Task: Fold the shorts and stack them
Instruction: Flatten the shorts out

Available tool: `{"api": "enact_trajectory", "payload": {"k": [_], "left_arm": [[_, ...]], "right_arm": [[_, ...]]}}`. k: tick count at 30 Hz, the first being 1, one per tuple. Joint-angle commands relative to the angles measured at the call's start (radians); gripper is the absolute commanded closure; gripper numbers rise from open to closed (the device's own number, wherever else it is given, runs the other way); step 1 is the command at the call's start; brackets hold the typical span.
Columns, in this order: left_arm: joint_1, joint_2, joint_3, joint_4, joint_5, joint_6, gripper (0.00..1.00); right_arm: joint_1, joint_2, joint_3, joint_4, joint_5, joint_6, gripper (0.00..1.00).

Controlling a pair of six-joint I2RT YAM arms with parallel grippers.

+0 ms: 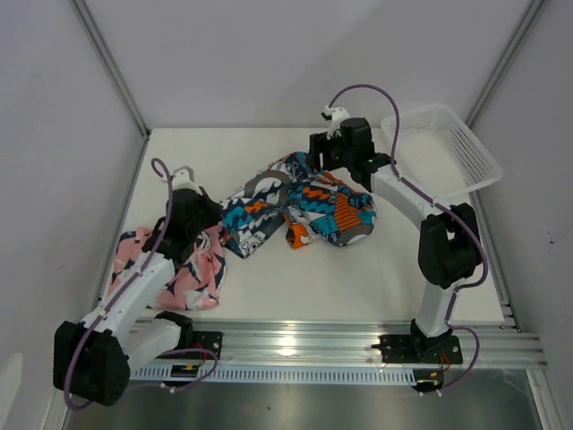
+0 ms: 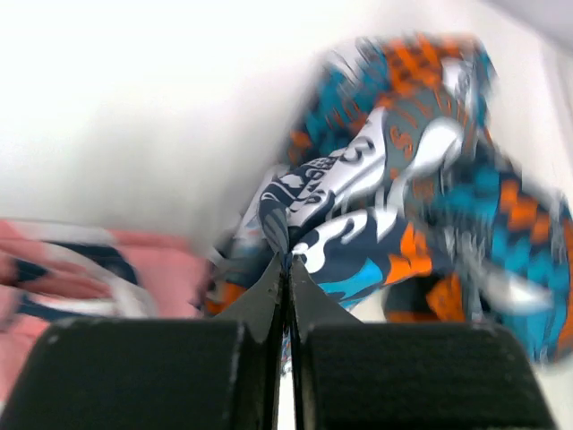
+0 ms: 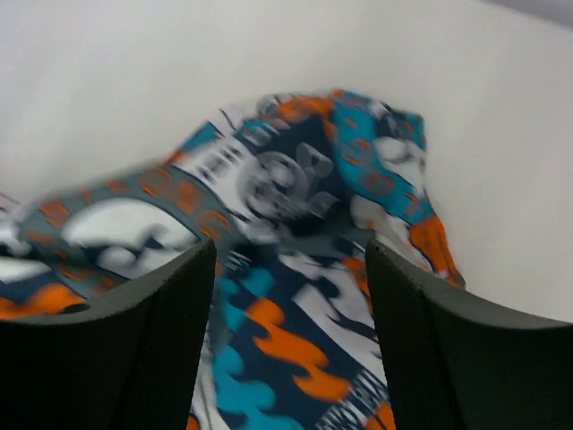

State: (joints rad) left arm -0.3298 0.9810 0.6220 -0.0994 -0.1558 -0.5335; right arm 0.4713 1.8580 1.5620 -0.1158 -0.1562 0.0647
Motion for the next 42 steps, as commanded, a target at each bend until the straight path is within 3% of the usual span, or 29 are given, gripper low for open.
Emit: {"api": "enact_trajectory", "payload": {"k": [1,3,6,12,14,15,16,20,26,32,42], "left_arm": [[0.167,0.06,0.107,-0.042,0.015,-0.086,1.0],[0.263,0.115,0.137,-0.016,0.076,-0.114,1.0],[0.322,0.264,0.277,-0.029,0.095,-0.114,1.0],[0.374,0.644,0.767,-0.14,0.151,-0.079,1.0],[0.371,0.78,0.961,-0.297,0.223,-0.057,0.64],[0.356,0.791,0.967,-0.315,0.219,-0.053,0.46],[0.348,0.78,0.935,-0.312,0.205,-0.051,0.28],[0.286,0.568,0.696,-0.184,0.167,-0.069,0.05],[0.123,0.348,0.504,-0.198,0.05,-0.066,0.04],[-0.056,0.096,0.205,-0.088,0.03,-0.128,0.04],[-0.114,-0.08,0.051,-0.14,0.004,-0.122,0.05]], "right_arm": [[-0.105,-0.04,-0.059,0.007,-0.046,0.082,0.31],[-0.134,-0.045,-0.062,-0.028,-0.034,0.118,0.31],[-0.169,-0.043,-0.06,-0.099,0.012,0.17,0.32],[-0.175,-0.066,-0.172,-0.104,0.07,0.239,0.31],[-0.177,-0.068,-0.21,-0.102,0.032,0.251,0.32],[-0.174,-0.068,-0.221,-0.11,0.024,0.254,0.32],[-0.172,-0.068,-0.232,-0.116,0.018,0.257,0.32],[-0.177,-0.08,-0.308,-0.117,-0.017,0.28,0.33],[-0.191,-0.181,-0.494,-0.045,-0.065,0.443,0.38],[-0.189,-0.304,-0.773,0.211,-0.092,0.783,0.32],[-0.158,-0.263,-0.922,0.545,-0.045,1.159,0.27]]}}
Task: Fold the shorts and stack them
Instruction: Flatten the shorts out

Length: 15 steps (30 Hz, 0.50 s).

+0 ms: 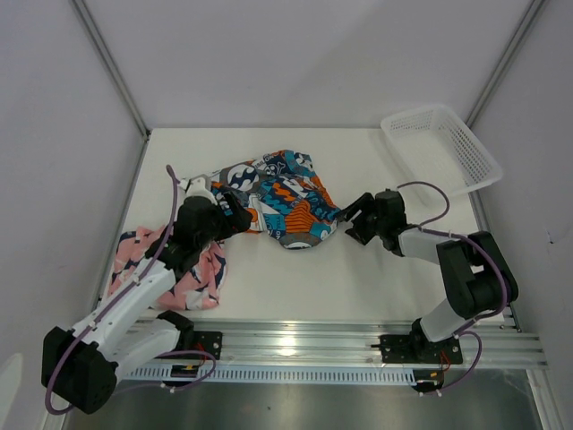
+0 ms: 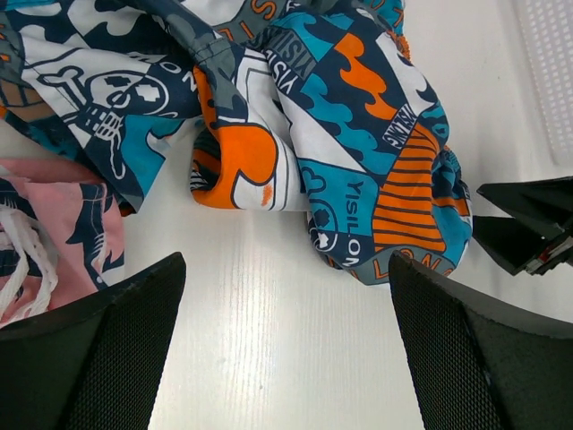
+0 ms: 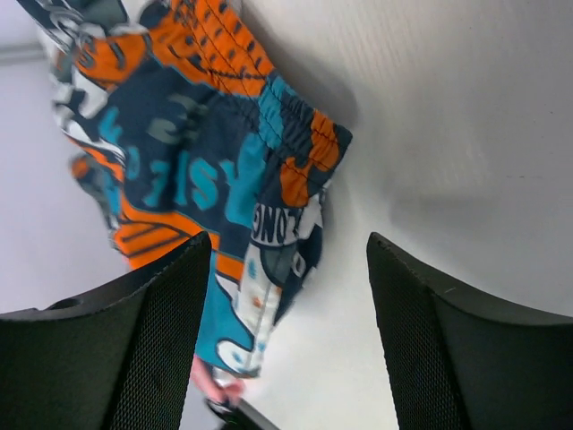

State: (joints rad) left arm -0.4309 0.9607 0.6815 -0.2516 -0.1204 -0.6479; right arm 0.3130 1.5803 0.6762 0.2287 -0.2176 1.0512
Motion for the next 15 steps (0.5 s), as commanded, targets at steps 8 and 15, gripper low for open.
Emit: {"api": "enact_trajectory", "payload": {"k": [8,15], "left_arm": [[-0.012,-0.131,-0.052,-0.008,-0.044,-0.001,0.05],[-0.012,-0.14,-0.05,-0.02,-0.053,0.008,0.05]], "right_arm": [[-0.005,0.113,-0.021,0.276,0.057,0.28,0.32],[0.011,0.198,-0.014,0.337,0.109,0.354,0.43]]}}
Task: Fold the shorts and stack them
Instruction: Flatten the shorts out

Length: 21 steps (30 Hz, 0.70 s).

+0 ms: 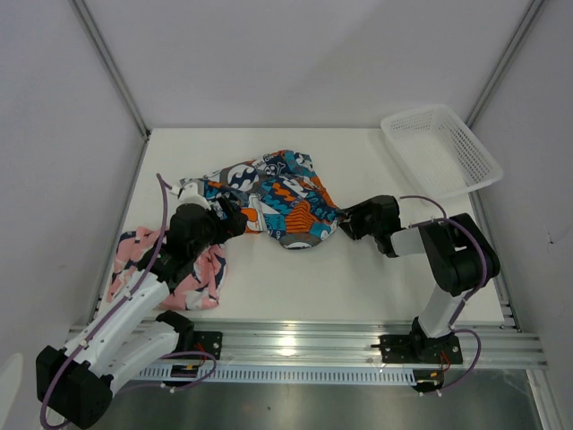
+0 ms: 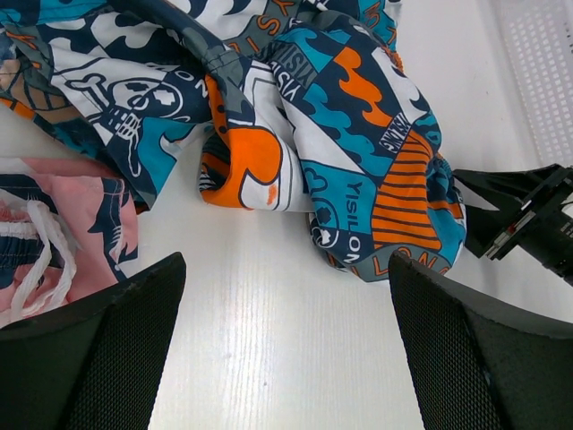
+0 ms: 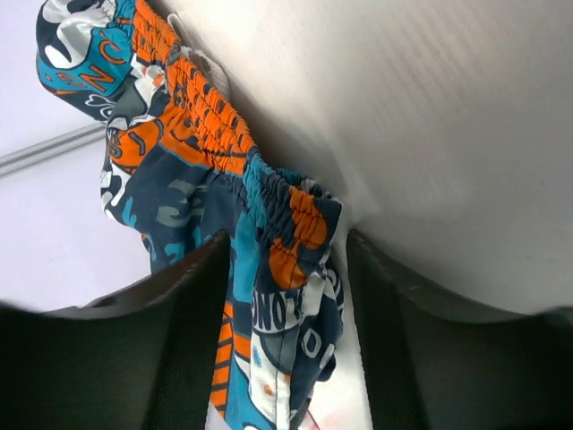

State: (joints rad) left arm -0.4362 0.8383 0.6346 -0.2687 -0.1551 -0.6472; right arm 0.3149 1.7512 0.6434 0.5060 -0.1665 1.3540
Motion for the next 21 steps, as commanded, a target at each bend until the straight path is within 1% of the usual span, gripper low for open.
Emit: {"api": "enact_trajectory", "payload": {"k": [1,3,4,5,6,7,8,9,10,12,13,14,15,16,17,18,19,21], "left_arm": [[-0.007,-0.018,-0.003,-0.006,-0.018,0.009,0.05],[-0.007,-0.018,-0.003,-0.006,-0.018,0.012,0.05],[-0.007,-0.018,0.002,-0.009,-0.017,0.014,0.05],[-0.007,-0.018,0.0,-0.009,-0.012,0.02,0.05],[-0.007,-0.019,-0.001,0.0,-0.006,0.026,0.05],[-0.009,-0.018,-0.004,0.014,0.008,0.04,0.05],[-0.009,-0.013,-0.006,0.038,0.081,0.088,0.05],[-0.018,0.005,-0.003,0.081,0.116,0.116,0.06],[-0.024,0.019,0.017,0.079,0.126,0.13,0.07],[-0.054,0.039,0.027,0.091,0.147,0.167,0.08],[-0.064,0.053,0.027,0.118,0.147,0.172,0.07],[-0.074,0.056,0.027,0.135,0.147,0.176,0.07],[-0.1,0.061,0.027,0.155,0.178,0.181,0.07],[-0.119,0.073,0.028,0.192,0.174,0.184,0.07],[-0.14,0.084,0.031,0.212,0.166,0.192,0.07],[-0.183,0.096,0.039,0.229,0.16,0.196,0.07],[-0.206,0.111,0.045,0.241,0.12,0.199,0.07],[-0.271,0.165,0.075,0.264,0.092,0.218,0.07]], "right_arm": [[0.009,0.033,0.022,0.062,0.062,0.054,0.52],[0.004,0.047,0.03,0.074,0.062,0.053,0.63],[0.0,0.047,0.044,0.069,0.064,0.047,0.81],[-0.003,0.028,0.051,0.051,0.065,0.04,0.9],[-0.008,0.012,0.062,0.03,0.085,0.007,0.97],[-0.01,-0.01,0.097,-0.059,0.105,-0.018,1.0],[-0.007,-0.036,0.12,-0.113,0.136,-0.045,1.0],[-0.001,-0.092,0.146,-0.163,0.209,-0.118,1.0],[0.01,-0.12,0.206,-0.269,0.244,-0.156,1.0],[0.029,-0.189,0.269,-0.361,0.327,-0.225,1.0],[0.048,-0.205,0.31,-0.458,0.396,-0.295,1.0],[0.058,-0.216,0.406,-0.512,0.427,-0.335,1.0],[0.068,-0.22,0.461,-0.571,0.456,-0.37,1.0],[0.076,-0.226,0.511,-0.643,0.496,-0.445,1.0],[0.098,-0.229,0.603,-0.668,0.508,-0.485,1.0],[0.108,-0.229,0.648,-0.693,0.527,-0.519,1.0],[0.122,-0.231,0.686,-0.73,0.559,-0.585,1.0],[0.164,-0.233,0.789,-0.757,0.59,-0.644,1.0]]}}
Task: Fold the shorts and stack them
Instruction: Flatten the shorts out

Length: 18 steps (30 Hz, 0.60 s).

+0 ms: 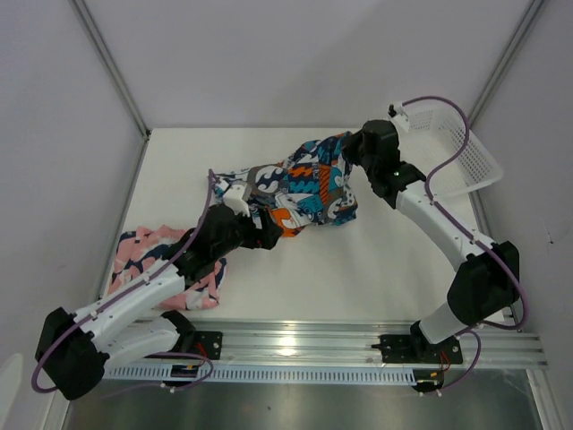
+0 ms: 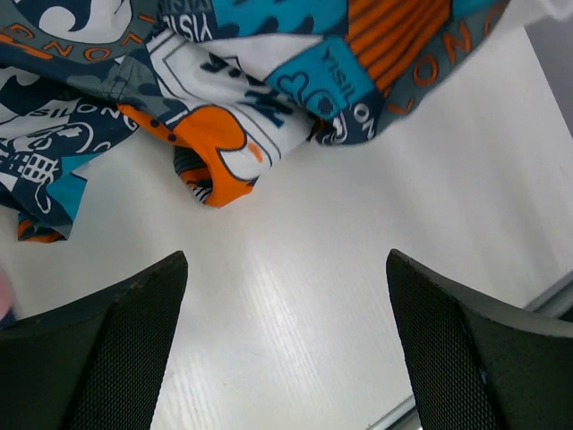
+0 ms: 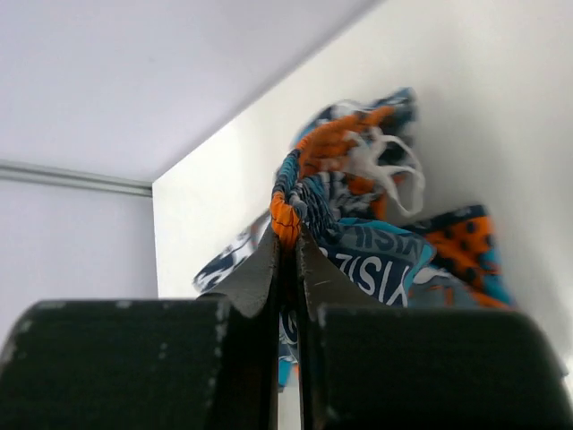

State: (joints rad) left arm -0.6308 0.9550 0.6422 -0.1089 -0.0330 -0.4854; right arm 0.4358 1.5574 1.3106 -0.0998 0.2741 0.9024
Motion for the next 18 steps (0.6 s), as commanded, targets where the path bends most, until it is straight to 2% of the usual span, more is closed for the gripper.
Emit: {"api": "enact_trajectory", "payload": {"k": [1,11,18], "left_arm": [[-0.095,0.068,0.077,0.104,-0.045,0.059,0.07],[-0.293,0.249,0.16,0.302,-0.149,0.091,0.07],[-0.398,0.291,0.088,0.527,-0.205,0.139,0.07]], "right_arm": [[0.055,-0.04,0.151,-0.176,0.168,-0.213,1.0],[0.178,-0.025,0.407,-0.229,0.341,-0.355,1.0],[0.19,-0.033,0.519,-0.198,0.376,-0.413,1.0]]}}
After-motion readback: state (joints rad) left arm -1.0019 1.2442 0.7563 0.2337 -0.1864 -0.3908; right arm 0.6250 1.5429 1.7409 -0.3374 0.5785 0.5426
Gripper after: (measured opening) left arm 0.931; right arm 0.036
